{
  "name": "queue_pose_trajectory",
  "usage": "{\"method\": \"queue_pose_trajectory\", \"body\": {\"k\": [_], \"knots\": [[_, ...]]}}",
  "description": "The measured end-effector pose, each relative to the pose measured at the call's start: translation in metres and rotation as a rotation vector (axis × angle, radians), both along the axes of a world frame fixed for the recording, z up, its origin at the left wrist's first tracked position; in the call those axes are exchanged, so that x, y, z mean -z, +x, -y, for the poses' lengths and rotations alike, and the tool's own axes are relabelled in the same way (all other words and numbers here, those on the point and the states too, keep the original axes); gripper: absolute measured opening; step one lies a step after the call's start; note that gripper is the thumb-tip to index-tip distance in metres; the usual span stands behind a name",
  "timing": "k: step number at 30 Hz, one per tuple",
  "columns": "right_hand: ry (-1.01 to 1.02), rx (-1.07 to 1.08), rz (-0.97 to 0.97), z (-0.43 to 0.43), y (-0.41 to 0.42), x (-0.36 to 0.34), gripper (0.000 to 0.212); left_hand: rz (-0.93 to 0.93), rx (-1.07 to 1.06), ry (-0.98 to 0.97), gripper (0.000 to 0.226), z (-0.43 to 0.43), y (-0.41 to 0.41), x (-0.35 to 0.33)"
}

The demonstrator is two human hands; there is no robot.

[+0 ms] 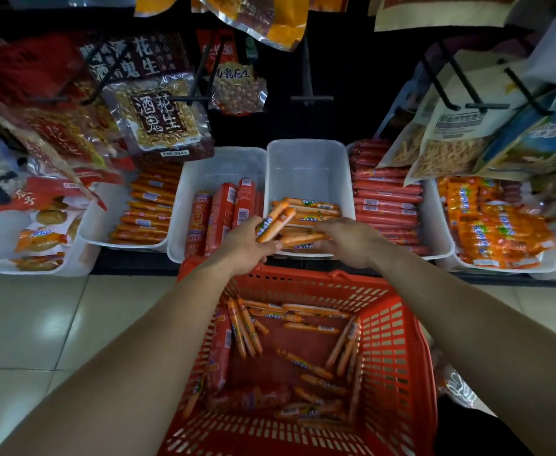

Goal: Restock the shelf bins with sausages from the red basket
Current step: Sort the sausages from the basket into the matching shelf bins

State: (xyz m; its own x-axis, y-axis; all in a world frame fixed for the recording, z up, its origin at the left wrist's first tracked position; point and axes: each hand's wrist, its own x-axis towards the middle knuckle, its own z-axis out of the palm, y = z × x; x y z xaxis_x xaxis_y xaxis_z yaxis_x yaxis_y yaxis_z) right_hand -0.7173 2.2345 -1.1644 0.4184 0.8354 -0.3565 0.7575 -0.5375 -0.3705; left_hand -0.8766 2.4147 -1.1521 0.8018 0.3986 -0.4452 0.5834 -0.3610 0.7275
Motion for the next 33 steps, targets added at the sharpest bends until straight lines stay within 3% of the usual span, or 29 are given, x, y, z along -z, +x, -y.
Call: {"method": "queue_pose_trajectory", "body": {"k": [3,7,14,19,21,26,33], "knots": [[0.014,0.144,0.043,0.000,0.014,0.008,0.030,-0.017,-0.075,0.086,0.042,-0.015,-0.005,0.005],[-0.047,0.162,0.105,-0.014,0.007,0.018,0.039,-0.034,-0.041,0.168,0.057,-0.024,-0.008,0.010],[0.098,0.438,0.095,0.031,0.006,0.021,0.042,-0.035,0.208,0.368,0.069,-0.009,0.054,0.019],[0.112,0.523,0.070,0.068,0.011,0.019,0.039,-0.047,0.478,0.588,0.058,0.018,0.091,0.039],[0.121,0.541,0.073,0.073,0.012,0.021,0.037,-0.039,0.497,0.593,0.057,0.023,0.097,0.053],[0.154,0.501,0.063,0.059,0.002,0.026,0.036,-0.015,0.439,0.557,0.082,0.021,0.081,0.068],[0.163,0.494,0.018,0.043,-0.010,0.028,0.036,-0.068,0.476,0.588,0.059,0.020,0.082,0.081]]}}
